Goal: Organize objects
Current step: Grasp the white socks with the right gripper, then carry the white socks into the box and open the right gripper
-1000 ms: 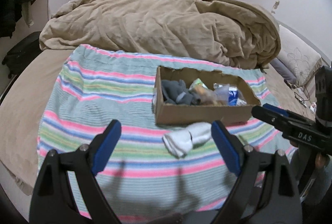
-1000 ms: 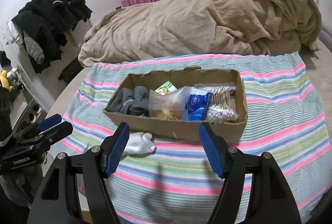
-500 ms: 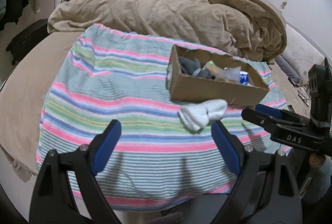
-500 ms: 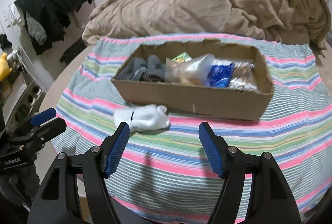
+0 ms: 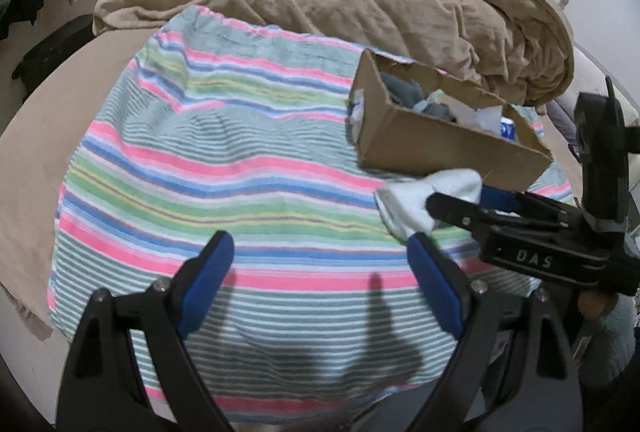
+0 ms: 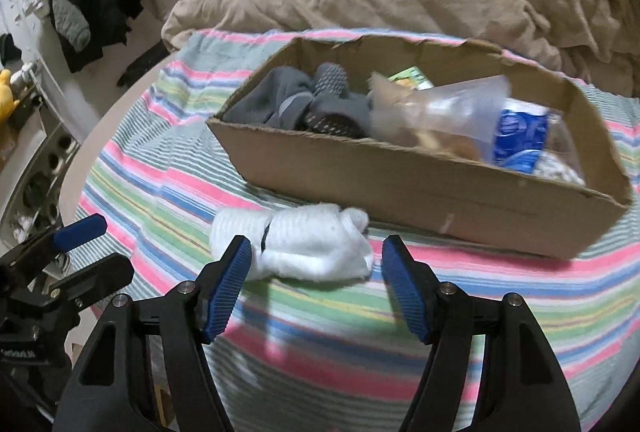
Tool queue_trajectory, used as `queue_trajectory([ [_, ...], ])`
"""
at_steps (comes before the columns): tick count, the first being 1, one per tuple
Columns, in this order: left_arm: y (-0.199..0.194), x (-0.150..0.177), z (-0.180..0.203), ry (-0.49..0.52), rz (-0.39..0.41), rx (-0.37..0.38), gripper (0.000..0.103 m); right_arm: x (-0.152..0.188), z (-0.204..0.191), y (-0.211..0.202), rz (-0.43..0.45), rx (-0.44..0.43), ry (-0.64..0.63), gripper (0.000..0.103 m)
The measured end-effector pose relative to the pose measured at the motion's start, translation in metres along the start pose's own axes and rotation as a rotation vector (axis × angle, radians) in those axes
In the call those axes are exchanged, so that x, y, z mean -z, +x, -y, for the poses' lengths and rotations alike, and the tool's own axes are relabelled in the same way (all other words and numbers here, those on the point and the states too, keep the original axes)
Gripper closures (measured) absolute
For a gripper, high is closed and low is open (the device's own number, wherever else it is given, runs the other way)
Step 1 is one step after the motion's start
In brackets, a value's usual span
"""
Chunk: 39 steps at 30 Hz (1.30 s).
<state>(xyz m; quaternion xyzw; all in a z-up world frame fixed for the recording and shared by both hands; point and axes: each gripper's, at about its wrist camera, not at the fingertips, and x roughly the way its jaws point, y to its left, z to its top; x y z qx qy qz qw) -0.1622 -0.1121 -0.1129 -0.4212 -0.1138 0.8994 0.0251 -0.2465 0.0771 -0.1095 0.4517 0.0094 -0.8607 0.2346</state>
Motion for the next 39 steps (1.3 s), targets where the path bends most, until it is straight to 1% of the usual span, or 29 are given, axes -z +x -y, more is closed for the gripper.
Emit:
queue_trajectory([
  [2, 0.003, 0.001, -0.001, -0.003, -0.007, -0.001, 0.013, -0.001, -0.002, 0.006, -0.005, -0.022, -0.001, 0.038],
  [4, 0.005, 0.001, -0.001, -0.004, -0.012, -0.003, 0.013, 0.0, -0.006, 0.01, -0.011, -0.045, -0.01, 0.052],
  [5, 0.005, 0.002, 0.0, -0.003, -0.014, -0.003, 0.013, 0.0, -0.008, 0.01, -0.013, -0.058, -0.017, 0.056],
  [6, 0.005, 0.002, 0.0, -0.002, -0.014, -0.002, 0.013, 0.001, -0.01, 0.009, -0.011, -0.068, -0.026, 0.062],
  [8, 0.002, 0.002, 0.003, 0.0, -0.011, -0.003, 0.013, 0.003, -0.014, 0.004, -0.003, -0.061, -0.045, 0.065],
  [11, -0.004, 0.002, 0.008, 0.007, -0.003, -0.002, 0.013, 0.006, -0.011, -0.004, 0.008, -0.066, -0.025, 0.067],
  [12, -0.007, 0.001, 0.011, 0.012, 0.001, -0.002, 0.013, 0.007, -0.01, -0.009, 0.013, -0.068, -0.023, 0.069],
  [16, -0.017, 0.0, 0.022, 0.027, 0.016, 0.0, 0.013, 0.012, -0.001, -0.029, 0.043, -0.058, -0.007, 0.071],
  [21, -0.023, -0.003, 0.038, 0.044, 0.024, 0.009, 0.013, 0.017, 0.022, -0.065, 0.095, -0.047, 0.03, 0.071],
  [25, -0.025, -0.006, 0.052, 0.061, 0.032, 0.015, 0.013, 0.015, 0.04, -0.091, 0.145, -0.033, 0.054, 0.071],
  [28, -0.027, -0.013, 0.061, 0.071, 0.045, 0.018, 0.013, 0.008, 0.052, -0.107, 0.188, -0.019, 0.063, 0.071],
  [32, -0.024, -0.026, 0.068, 0.079, 0.064, 0.016, 0.013, -0.006, 0.065, -0.119, 0.227, -0.001, 0.071, 0.071],
  [39, -0.017, -0.055, 0.078, 0.108, 0.108, 0.014, 0.013, -0.036, 0.084, -0.118, 0.275, 0.018, 0.078, 0.071],
])
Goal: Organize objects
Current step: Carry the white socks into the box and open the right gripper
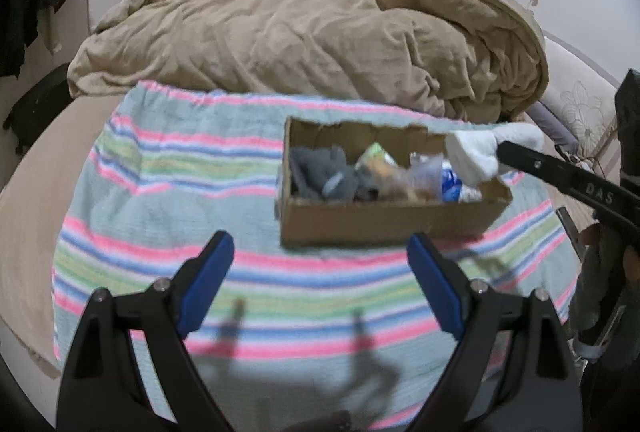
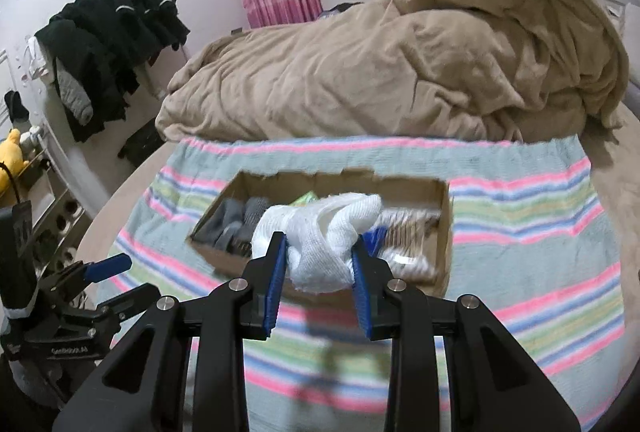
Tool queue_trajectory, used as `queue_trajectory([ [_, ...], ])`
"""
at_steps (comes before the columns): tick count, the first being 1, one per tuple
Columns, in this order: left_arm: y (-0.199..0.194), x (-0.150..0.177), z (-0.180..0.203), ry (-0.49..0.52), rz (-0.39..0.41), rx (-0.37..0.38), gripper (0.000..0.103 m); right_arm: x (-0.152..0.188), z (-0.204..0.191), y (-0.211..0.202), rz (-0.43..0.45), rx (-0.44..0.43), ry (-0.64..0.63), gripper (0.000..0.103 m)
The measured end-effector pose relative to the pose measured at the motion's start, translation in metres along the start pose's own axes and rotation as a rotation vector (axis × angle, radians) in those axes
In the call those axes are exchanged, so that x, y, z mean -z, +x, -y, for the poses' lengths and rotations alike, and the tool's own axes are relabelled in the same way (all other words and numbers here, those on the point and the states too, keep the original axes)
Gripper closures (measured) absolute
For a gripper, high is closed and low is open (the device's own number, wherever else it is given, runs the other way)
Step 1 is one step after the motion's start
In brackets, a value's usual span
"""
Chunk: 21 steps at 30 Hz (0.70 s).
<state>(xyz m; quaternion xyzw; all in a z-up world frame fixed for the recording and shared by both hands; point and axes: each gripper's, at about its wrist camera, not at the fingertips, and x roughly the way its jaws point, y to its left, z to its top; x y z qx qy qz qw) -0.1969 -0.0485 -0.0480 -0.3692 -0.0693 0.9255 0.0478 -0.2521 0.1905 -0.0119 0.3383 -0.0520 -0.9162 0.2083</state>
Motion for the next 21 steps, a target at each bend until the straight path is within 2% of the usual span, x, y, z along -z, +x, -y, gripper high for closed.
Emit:
queue_trajectory([
  [9, 0.022, -0.032, -0.006, 0.004, 0.036, -0.018, 0.013, -0.028, 0.018, 0.053, -0.026, 0.015, 0.016, 0.071],
  [16, 0.044, -0.033, -0.007, 0.006, 0.013, -0.019, 0.013, -0.024, 0.026, 0.091, -0.101, 0.067, 0.056, 0.07],
  [21, 0.06, -0.025, -0.011, -0.022, -0.015, -0.018, 0.013, -0.014, 0.026, 0.11, -0.149, 0.124, 0.036, 0.069],
])
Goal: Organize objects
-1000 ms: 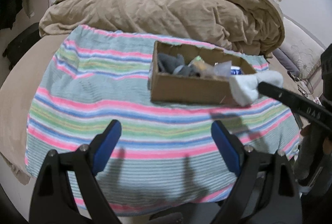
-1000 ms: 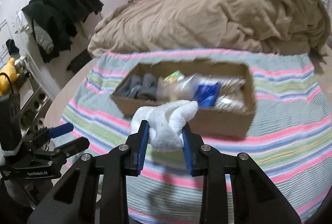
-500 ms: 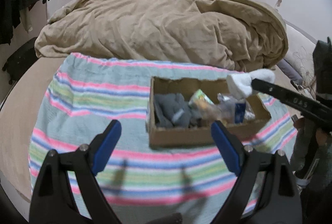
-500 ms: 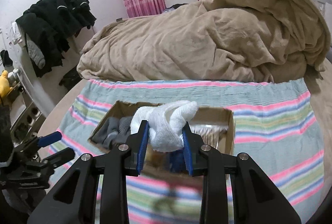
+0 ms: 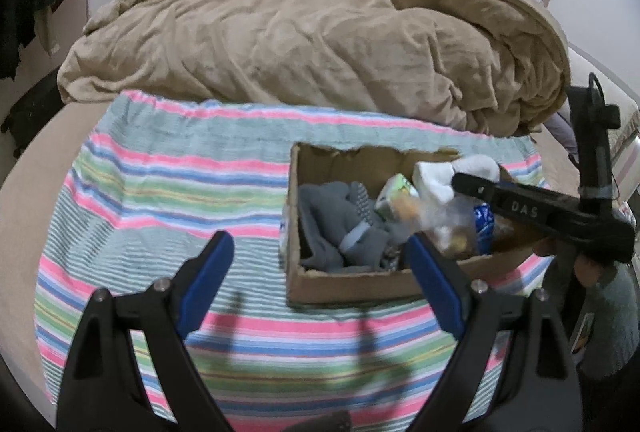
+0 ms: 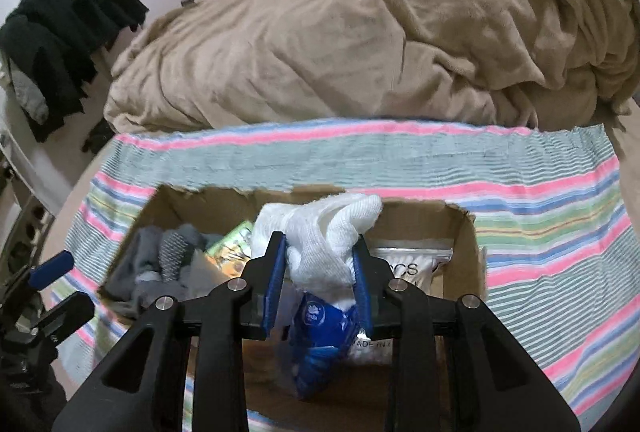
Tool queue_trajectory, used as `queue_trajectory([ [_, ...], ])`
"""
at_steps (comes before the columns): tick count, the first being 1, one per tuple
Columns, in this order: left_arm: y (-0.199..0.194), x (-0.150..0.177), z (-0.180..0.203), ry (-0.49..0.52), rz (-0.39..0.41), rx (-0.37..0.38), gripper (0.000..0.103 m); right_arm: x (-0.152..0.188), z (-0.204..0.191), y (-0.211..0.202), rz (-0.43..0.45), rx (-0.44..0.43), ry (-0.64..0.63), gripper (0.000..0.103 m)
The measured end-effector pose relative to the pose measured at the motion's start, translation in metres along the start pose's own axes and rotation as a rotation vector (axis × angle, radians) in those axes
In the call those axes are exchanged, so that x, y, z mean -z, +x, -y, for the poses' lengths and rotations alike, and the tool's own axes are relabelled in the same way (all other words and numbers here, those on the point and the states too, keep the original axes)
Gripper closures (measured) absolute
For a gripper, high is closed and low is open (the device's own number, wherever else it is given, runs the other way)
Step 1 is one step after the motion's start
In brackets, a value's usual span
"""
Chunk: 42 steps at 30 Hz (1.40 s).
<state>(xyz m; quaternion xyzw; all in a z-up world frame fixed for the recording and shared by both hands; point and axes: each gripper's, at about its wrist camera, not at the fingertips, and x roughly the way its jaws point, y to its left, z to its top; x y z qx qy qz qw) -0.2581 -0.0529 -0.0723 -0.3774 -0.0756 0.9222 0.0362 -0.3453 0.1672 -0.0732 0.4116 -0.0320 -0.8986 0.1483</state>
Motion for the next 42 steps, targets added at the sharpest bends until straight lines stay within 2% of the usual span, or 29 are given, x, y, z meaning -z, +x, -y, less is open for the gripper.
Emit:
queue_trajectory([
  [8, -0.001, 0.008, -0.001, -0.028, -0.017, 0.001, 0.013, 0.007, 0.005, 0.002, -0.006, 0.022, 0.021, 0.063],
  [11, -0.007, 0.012, -0.001, -0.029, -0.023, -0.001, 0.013, 0.008, 0.005, -0.005, 0.005, 0.025, 0.036, 0.057],
  [13, -0.013, 0.014, 0.0, -0.028, -0.023, -0.002, 0.013, 0.01, 0.005, -0.012, 0.016, 0.029, 0.044, 0.048],
  [24, -0.06, 0.024, 0.016, -0.02, -0.013, 0.037, 0.013, 0.033, -0.004, -0.07, 0.052, 0.025, 0.044, 0.046],
  [29, -0.081, 0.031, 0.027, -0.003, -0.01, 0.027, 0.013, 0.047, -0.013, -0.099, 0.065, 0.03, 0.034, 0.044],
  [31, -0.088, 0.036, 0.034, 0.017, -0.014, 0.024, 0.013, 0.052, -0.017, -0.109, 0.067, 0.03, 0.028, 0.036],
  [39, -0.115, 0.052, 0.047, 0.02, -0.005, 0.018, 0.013, 0.072, -0.031, -0.15, 0.097, 0.044, 0.01, 0.034],
  [42, -0.126, 0.059, 0.048, 0.005, -0.001, 0.017, 0.013, 0.079, -0.035, -0.162, 0.104, 0.056, 0.002, 0.028],
])
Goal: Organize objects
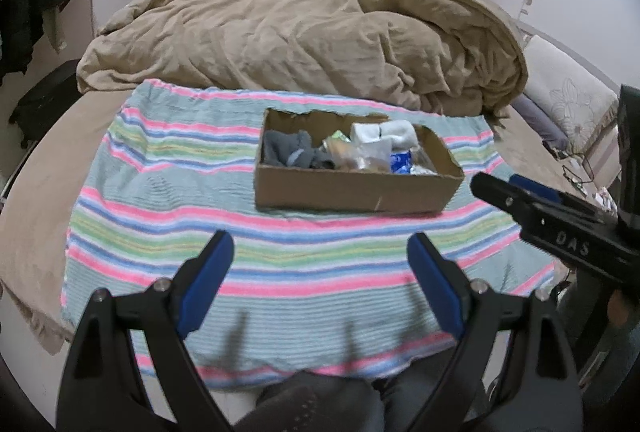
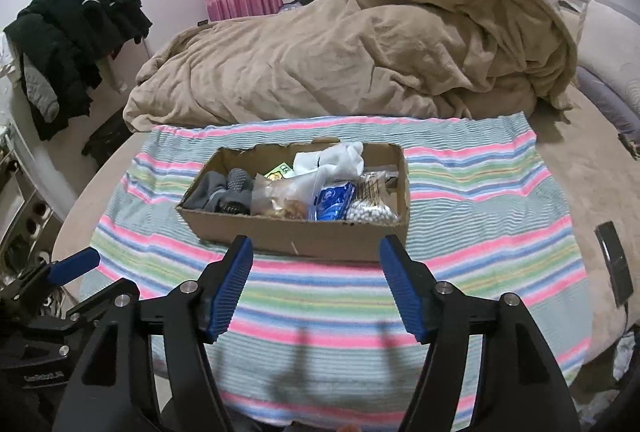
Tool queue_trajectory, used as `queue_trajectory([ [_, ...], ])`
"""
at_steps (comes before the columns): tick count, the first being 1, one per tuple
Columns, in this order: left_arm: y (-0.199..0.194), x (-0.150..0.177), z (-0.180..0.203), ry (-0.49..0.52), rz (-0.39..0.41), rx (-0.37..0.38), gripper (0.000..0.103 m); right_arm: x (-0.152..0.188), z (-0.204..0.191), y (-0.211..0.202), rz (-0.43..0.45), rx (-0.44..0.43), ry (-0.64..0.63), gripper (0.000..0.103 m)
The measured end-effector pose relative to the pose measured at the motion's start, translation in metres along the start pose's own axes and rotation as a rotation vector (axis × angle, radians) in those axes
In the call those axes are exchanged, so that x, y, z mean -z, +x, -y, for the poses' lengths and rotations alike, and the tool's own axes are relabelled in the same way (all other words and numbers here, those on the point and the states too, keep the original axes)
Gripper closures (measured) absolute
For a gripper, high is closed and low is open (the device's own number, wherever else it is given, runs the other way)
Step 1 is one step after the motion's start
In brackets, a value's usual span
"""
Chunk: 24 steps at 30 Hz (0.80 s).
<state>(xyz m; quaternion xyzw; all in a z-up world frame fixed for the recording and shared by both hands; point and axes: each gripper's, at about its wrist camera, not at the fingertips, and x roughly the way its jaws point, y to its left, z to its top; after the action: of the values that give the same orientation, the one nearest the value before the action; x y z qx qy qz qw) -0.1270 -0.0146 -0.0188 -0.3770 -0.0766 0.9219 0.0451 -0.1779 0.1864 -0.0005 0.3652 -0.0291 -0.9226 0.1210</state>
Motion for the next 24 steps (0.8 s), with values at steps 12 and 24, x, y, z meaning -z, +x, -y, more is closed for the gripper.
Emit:
queue_trajectory([
  [12, -0.039, 0.015, 0.004, 0.027, 0.046, -0.053, 0.004, 0.021, -0.011, -0.036, 0.021, 0.02, -0.022, 0.018],
  [24, -0.061, 0.018, 0.002, 0.027, 0.084, -0.054, 0.004, 0.032, -0.01, -0.058, 0.037, 0.027, -0.016, 0.018],
])
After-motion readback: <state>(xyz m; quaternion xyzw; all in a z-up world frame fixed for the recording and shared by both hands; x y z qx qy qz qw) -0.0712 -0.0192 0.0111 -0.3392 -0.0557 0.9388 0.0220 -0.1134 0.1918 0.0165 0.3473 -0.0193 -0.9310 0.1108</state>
